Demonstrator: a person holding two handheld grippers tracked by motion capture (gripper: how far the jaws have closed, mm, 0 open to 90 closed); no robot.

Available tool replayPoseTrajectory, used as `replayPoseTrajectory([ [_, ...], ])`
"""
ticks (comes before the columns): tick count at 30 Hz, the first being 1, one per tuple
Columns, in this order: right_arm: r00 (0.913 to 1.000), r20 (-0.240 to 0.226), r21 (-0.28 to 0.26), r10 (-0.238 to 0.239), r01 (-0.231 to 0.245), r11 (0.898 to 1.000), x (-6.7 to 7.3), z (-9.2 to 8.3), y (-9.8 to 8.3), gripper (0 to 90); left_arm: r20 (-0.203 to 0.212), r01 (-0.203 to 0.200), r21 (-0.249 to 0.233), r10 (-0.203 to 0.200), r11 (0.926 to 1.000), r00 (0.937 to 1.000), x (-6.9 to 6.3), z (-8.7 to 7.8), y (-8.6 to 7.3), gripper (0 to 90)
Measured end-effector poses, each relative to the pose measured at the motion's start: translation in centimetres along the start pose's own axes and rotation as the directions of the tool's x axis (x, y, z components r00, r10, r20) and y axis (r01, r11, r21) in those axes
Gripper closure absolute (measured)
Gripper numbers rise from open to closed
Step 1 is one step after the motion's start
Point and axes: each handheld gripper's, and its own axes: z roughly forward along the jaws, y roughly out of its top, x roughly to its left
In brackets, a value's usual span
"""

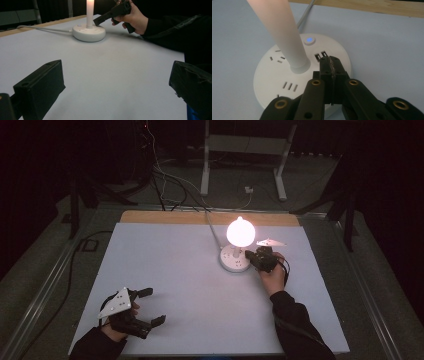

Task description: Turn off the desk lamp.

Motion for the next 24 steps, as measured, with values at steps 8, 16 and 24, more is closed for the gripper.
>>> replayPoseTrajectory([
  [8,1.0,0.004,-0.011,0.007,-0.007,1.0,-0.2,-0.3,0.1,89.9,-0.002,0.002,0.001,-0.002,1.0,1.0,0.0,0.0,0.0,0.5],
  [16,0.9992,-0.017,-0.091,0.037,-0.039,0.995,-0.4,-2.3,1.6,89.8,0.0,-0.002,-0.004,0.002,1.0,1.0,0.0,0.0,0.0,0.5],
  [24,0.9995,-0.013,-0.107,0.029,-0.03,0.994,-0.2,-2.6,1.8,89.8,0.0,0.001,-0.005,-0.001,1.0,1.0,0.0,0.0,0.0,0.5],
])
